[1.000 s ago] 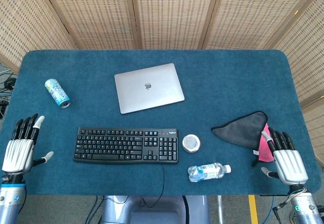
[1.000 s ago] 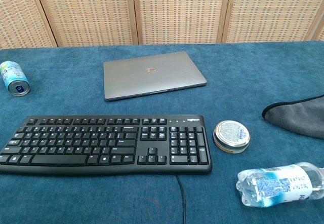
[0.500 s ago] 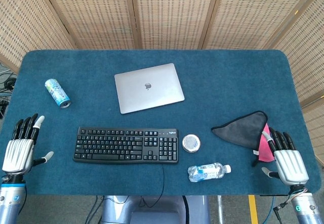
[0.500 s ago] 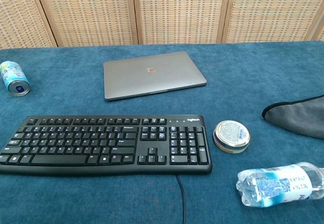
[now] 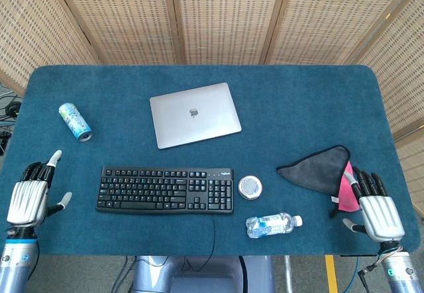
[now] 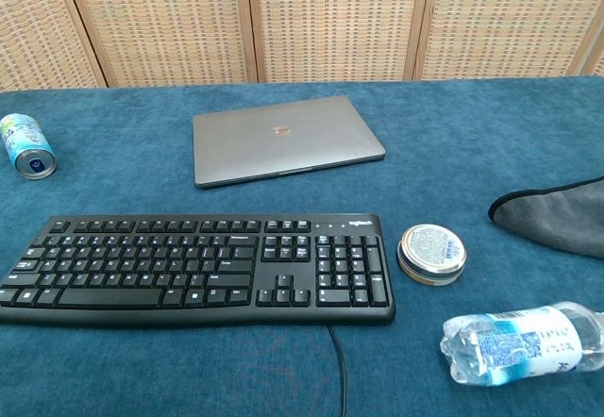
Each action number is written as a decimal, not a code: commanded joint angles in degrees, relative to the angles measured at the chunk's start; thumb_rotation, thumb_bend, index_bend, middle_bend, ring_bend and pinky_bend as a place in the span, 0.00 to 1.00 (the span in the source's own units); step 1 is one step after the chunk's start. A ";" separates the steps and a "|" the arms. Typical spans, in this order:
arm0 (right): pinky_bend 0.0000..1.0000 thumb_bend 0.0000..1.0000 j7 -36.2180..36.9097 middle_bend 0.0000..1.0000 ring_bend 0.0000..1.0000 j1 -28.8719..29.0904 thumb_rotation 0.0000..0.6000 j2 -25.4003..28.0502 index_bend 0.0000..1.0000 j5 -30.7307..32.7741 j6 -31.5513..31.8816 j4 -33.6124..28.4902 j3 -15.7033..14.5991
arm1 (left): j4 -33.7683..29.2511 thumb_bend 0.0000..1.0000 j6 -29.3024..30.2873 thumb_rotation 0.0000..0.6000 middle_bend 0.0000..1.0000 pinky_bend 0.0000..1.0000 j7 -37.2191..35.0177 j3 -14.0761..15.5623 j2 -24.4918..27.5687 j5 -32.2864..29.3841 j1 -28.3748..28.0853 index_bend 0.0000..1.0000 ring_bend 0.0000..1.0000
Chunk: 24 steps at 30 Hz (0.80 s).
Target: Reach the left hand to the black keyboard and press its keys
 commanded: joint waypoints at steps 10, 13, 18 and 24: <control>0.00 0.01 0.00 0.00 0.00 0.09 1.00 -0.06 0.00 -0.09 -0.29 -0.10 -0.15 | -15.54 0.77 -16.12 1.00 0.71 0.43 2.62 2.15 11.67 -8.09 -4.98 0.00 0.68; 0.00 0.01 0.05 0.00 0.00 0.14 1.00 -0.06 0.00 -0.15 -0.32 -0.04 -0.13 | -19.75 0.78 -22.51 1.00 0.72 0.43 3.93 2.74 16.22 -12.43 -7.49 0.00 0.68; 0.00 0.01 0.18 0.00 0.00 0.16 1.00 -0.03 0.00 -0.13 -0.38 -0.02 -0.14 | -24.79 0.80 -32.88 1.00 0.72 0.44 5.19 3.11 22.30 -19.80 -12.68 0.00 0.68; 0.00 0.02 0.78 0.00 0.00 0.04 1.00 0.21 0.00 -0.12 -0.15 -0.10 -0.09 | -26.35 0.80 -39.82 1.00 0.72 0.44 7.46 3.79 24.96 -27.75 -18.27 0.00 0.68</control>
